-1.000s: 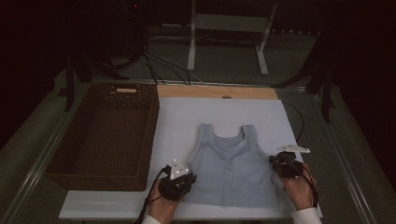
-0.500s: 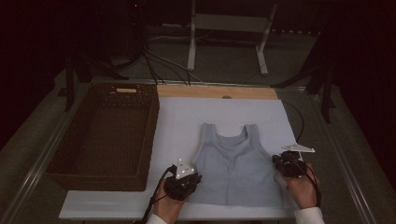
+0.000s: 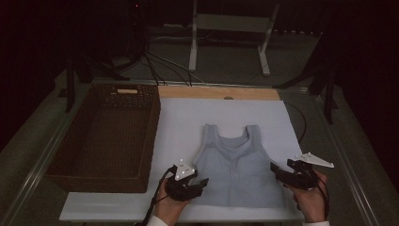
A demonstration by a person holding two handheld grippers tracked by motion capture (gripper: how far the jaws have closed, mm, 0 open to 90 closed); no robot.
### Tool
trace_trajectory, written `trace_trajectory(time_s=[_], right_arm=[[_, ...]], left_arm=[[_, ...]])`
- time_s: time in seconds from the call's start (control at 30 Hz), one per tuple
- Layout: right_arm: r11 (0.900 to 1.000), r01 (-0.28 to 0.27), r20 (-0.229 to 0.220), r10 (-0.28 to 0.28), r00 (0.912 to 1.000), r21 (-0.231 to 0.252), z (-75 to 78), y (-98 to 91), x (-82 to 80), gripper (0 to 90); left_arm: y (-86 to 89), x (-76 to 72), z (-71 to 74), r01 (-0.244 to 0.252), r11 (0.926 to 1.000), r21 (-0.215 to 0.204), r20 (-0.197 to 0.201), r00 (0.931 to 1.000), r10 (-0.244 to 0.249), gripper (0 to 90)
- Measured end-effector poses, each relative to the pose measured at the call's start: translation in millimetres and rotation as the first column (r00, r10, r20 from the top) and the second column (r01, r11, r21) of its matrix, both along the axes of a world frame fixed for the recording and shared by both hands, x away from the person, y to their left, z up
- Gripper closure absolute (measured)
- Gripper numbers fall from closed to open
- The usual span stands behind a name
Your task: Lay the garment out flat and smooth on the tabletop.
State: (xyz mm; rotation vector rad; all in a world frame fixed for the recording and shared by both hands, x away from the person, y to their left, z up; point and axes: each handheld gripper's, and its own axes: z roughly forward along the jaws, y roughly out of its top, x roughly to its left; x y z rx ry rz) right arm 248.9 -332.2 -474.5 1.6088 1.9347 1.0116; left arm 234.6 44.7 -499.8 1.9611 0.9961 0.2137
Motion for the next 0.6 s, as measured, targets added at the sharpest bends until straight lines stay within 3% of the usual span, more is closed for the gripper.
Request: trace_trajectory(time_s=[0.1, 0.27, 0.6], right_arm=[[0.9987, -0.014, 0.017, 0.013, 0.9998, 0.049, -1.2, -0.5, -4.3, 19.6], [0.9977, -0.037, 0.064, 0.034, 0.9974, 0.057, -1.8, 2.3, -10.5, 15.0], [0.9962, -0.053, 0.085, 0.047, 0.9953, 0.069, -3.6, 6.2, -18.8, 14.6]], left_arm=[[0.8, 0.8, 2.3, -0.010, 0.9999, -0.012, 0.015, 0.9998, 0.010, 40.6], [3.9, 4.8, 8.2, -0.030, 0.9988, -0.039, 0.029, 0.9991, 0.031, 31.3], [0.9, 17.2, 14.9, -0.043, 0.9972, -0.061, 0.052, 0.9976, 0.047, 13.6]])
